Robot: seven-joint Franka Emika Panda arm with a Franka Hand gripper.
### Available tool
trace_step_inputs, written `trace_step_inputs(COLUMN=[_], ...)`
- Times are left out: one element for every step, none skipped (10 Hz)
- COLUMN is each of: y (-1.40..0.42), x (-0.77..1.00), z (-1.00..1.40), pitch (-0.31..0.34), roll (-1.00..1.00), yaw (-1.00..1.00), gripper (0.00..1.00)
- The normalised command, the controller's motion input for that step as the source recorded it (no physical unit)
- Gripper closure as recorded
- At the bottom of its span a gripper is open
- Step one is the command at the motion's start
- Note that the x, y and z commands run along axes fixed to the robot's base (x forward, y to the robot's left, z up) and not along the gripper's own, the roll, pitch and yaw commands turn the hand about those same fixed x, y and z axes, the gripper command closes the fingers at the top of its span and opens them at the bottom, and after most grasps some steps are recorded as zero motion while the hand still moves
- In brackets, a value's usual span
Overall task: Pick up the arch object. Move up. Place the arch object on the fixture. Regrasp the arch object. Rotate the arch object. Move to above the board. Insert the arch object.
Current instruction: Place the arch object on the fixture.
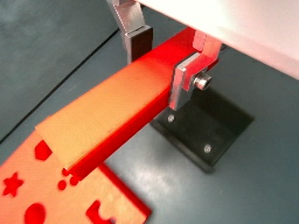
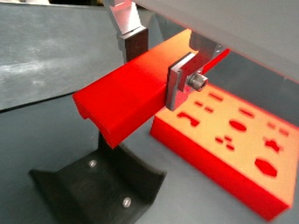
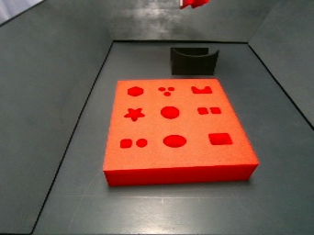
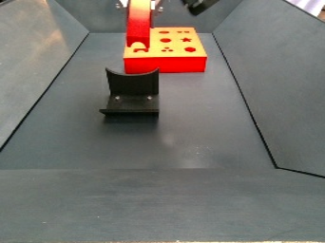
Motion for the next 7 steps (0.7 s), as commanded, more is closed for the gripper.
trace_step_inputs(y=[0.04, 0.05, 0.05, 0.05, 0.04, 0.13, 0.14], x=[0.33, 0.25, 0.2, 0.09, 0.07, 0.12, 0.13], z=[-0.02, -0.02, -0.02, -0.02, -0.01, -1.0, -1.0], pitch=[0.107, 0.1, 0.095, 0.081, 0.066, 0.214, 0.21], roll=[-0.97, -0.75, -0.64, -0.35, -0.26, -1.0, -1.0], yaw=[-0.08, -0.09, -0.09, -0.1, -0.1, 0.01, -0.01], gripper=[1.0, 1.0, 1.0, 1.0, 1.0, 1.0, 1.0])
